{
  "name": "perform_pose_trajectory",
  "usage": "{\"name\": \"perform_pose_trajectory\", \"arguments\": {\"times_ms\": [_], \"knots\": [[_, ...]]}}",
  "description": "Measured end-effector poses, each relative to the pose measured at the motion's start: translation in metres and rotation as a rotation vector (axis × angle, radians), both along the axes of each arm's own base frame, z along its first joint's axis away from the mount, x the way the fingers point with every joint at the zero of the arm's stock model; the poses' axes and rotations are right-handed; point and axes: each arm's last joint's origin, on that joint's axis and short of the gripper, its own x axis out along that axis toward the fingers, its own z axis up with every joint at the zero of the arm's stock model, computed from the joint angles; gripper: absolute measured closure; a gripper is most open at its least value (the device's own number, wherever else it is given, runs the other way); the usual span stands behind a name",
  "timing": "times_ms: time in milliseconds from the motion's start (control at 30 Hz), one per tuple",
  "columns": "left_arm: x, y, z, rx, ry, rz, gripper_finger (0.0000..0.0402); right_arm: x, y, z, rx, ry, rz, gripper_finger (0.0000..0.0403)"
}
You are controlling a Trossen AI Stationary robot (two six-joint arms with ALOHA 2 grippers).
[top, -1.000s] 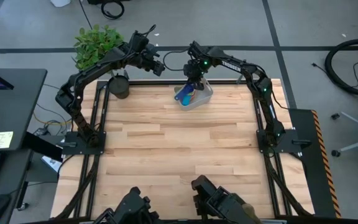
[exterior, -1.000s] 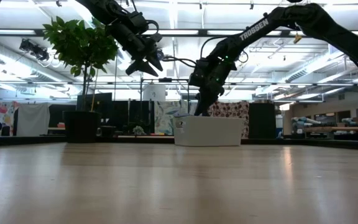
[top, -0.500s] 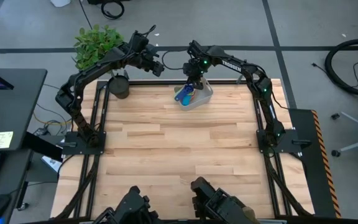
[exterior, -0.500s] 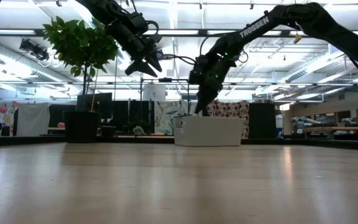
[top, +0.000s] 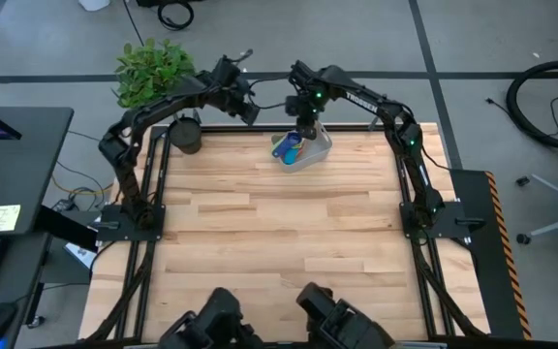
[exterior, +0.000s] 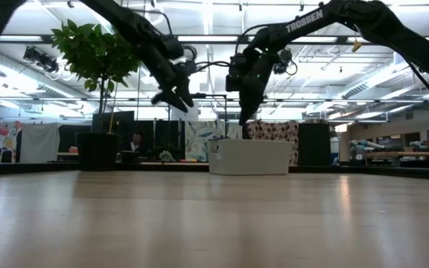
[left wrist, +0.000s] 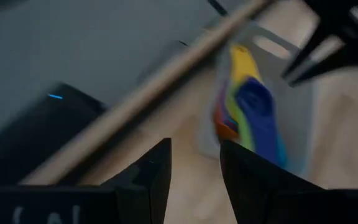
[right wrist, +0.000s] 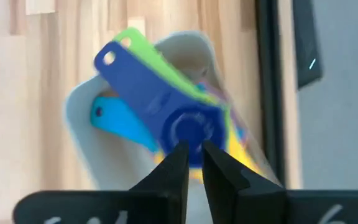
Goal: Nest measuring cups in basket
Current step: Adjust the stacked measuring cups in the gray bin
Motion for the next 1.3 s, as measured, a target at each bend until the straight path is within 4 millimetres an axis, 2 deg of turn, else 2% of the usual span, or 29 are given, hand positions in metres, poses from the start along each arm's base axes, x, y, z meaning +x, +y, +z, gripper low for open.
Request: {"name": "perform_pose_trajectory", "arguments": {"times_ms": [133, 300, 500, 700, 833, 967, 1133, 1300], "knots": [[0.012, 0.004, -0.025, -0.125, -0.043, -0.099, 0.026, -0.006, 0.002, 0.0, 0.091, 0.055, -0.117, 0.0364], [0.03, 0.0, -0.047, -0.109, -0.001, -0.197, 0.026, -0.011, -0.001, 0.0, 0.111, 0.073, -0.145, 0.037], [0.053, -0.02, -0.052, -0.08, 0.009, -0.279, 0.026, -0.021, -0.006, -0.001, 0.139, 0.106, -0.168, 0.037], [0.072, -0.037, -0.054, 0.01, 0.075, -0.241, 0.026, -0.033, -0.012, -0.002, 0.173, 0.143, -0.198, 0.037], [0.085, -0.042, -0.073, -0.001, 0.104, -0.243, 0.026, -0.039, -0.016, -0.002, 0.19, 0.153, -0.211, 0.037], [0.089, -0.041, -0.083, 0.042, 0.168, -0.173, 0.026, -0.042, -0.018, -0.002, 0.192, 0.152, -0.217, 0.037], [0.09, -0.039, -0.08, 0.114, 0.183, -0.118, 0.026, -0.043, -0.019, -0.002, 0.193, 0.147, -0.214, 0.037], [0.09, -0.039, -0.084, 0.108, 0.205, -0.126, 0.026, -0.043, -0.019, -0.002, 0.189, 0.147, -0.203, 0.037]]}}
